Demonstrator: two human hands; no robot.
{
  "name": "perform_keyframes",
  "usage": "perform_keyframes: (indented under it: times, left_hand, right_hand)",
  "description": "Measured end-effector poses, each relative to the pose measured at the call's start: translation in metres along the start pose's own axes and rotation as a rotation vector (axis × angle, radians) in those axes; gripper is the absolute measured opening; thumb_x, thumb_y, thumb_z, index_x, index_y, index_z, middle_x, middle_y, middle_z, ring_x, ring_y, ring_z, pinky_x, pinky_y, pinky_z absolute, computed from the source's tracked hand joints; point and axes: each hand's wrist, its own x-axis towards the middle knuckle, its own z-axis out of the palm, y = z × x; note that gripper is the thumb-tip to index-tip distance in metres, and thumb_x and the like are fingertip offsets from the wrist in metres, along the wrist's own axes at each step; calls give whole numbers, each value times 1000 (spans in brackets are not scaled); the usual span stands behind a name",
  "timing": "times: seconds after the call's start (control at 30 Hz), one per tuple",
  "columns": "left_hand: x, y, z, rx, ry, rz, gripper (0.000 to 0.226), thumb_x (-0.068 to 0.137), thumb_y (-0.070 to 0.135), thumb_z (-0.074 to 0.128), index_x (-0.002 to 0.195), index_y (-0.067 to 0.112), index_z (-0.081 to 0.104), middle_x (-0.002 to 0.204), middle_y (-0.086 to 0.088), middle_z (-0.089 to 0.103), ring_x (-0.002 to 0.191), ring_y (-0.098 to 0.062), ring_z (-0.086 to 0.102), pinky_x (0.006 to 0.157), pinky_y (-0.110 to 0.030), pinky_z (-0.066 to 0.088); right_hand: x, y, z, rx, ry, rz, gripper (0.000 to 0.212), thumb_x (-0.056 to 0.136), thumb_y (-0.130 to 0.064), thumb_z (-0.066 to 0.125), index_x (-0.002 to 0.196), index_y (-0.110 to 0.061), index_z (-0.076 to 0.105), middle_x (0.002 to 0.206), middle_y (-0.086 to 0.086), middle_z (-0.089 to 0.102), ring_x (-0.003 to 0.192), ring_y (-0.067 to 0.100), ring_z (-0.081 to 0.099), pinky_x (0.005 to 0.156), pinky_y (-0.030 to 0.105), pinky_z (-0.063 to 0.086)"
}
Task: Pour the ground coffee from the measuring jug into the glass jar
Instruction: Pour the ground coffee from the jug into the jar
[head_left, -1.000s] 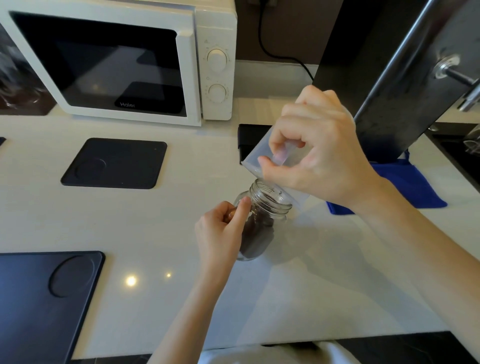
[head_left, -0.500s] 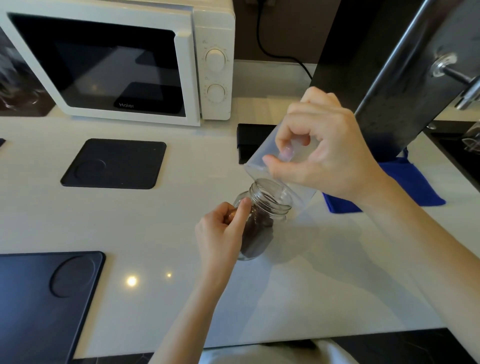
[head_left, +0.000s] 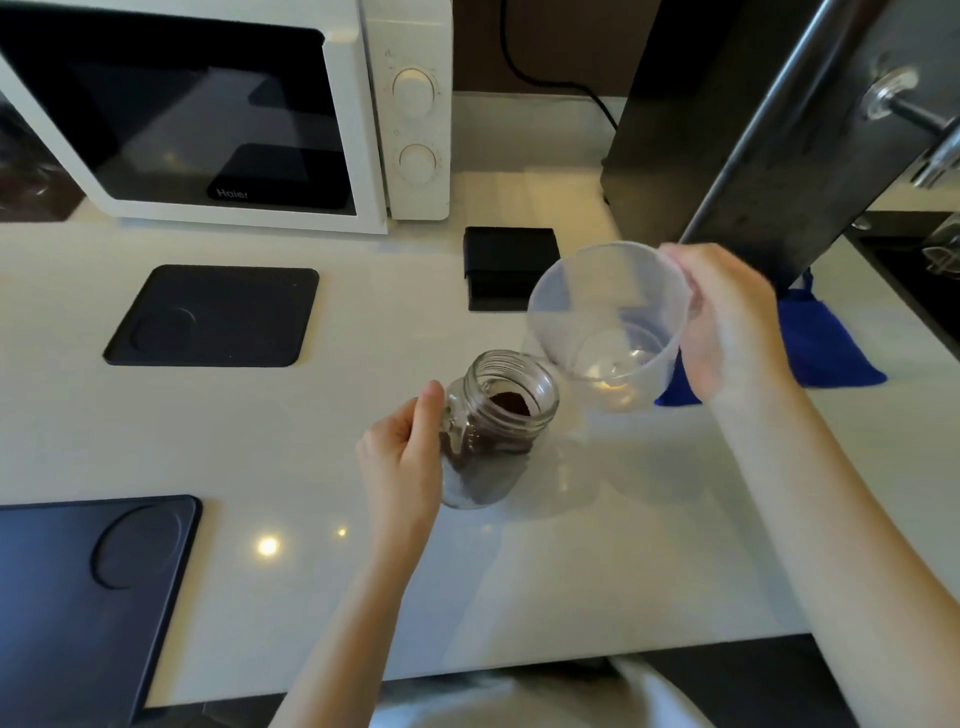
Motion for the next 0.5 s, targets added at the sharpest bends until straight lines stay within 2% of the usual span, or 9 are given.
perform_keyframes:
  times: [0.03,0.07,0.13,0.17,0.23,0.3,0.4,0.5]
  left_hand:
    - [2,-3,-1,-6,10,-4,51,89,30,50,47,18,23,42,8,20,46,-8,18,46,-25,14]
    - [3,-6,-3,-14,18,-13,51,88,30,51,47,16,23,41,8,21,45,-7,18,46,-26,14]
    - [8,-12,-6,-32,36,-39,51,84,33,50,46,10,24,44,5,20,46,-10,19,47,-29,15]
    - [9,-15,-7,-46,53,-58,50,82,32,49,46,10,23,46,3,20,47,-11,18,48,-30,14]
    - [12,-18,-10,-84,90,-98,43,79,27,47,46,17,20,42,10,18,46,-8,16,47,-28,13]
    - [11,-18,-10,-101,102,-105,35,76,20,44,51,20,19,38,11,16,44,-5,13,43,-22,11]
    - [9,-19,-9,-117,92,-85,29,73,14,40,52,21,20,38,12,16,44,-4,13,41,-18,11]
    - [10,-22,-9,-136,92,-86,34,72,11,38,48,25,20,40,14,15,45,-3,12,42,-18,10]
  right_hand:
    - [-2,8,-6,38,59,95,17,84,-15,58,81,2,61,65,18,46,62,10,49,59,22,49]
    - [-5,15,-11,69,96,183,15,85,-17,57,86,-3,62,71,14,52,68,11,53,62,22,50]
    - [-12,32,-22,167,142,312,10,80,-26,58,79,-18,64,83,3,58,80,16,56,70,27,46]
    - [-16,39,-26,192,161,329,8,75,-29,59,75,-23,64,81,0,59,79,15,55,70,28,44]
    - [-24,50,-30,208,206,318,9,72,-31,56,64,-29,60,65,-8,55,64,9,50,64,25,39]
    - [-32,60,-34,341,252,392,27,82,-24,53,55,-26,54,50,-12,50,52,7,47,56,22,37]
    - [-44,64,-27,438,247,418,35,87,-15,46,53,-22,48,42,-14,46,42,4,45,46,18,38]
    - [-50,70,-20,472,235,426,38,87,-11,43,51,-21,46,40,-14,44,38,3,43,40,15,38]
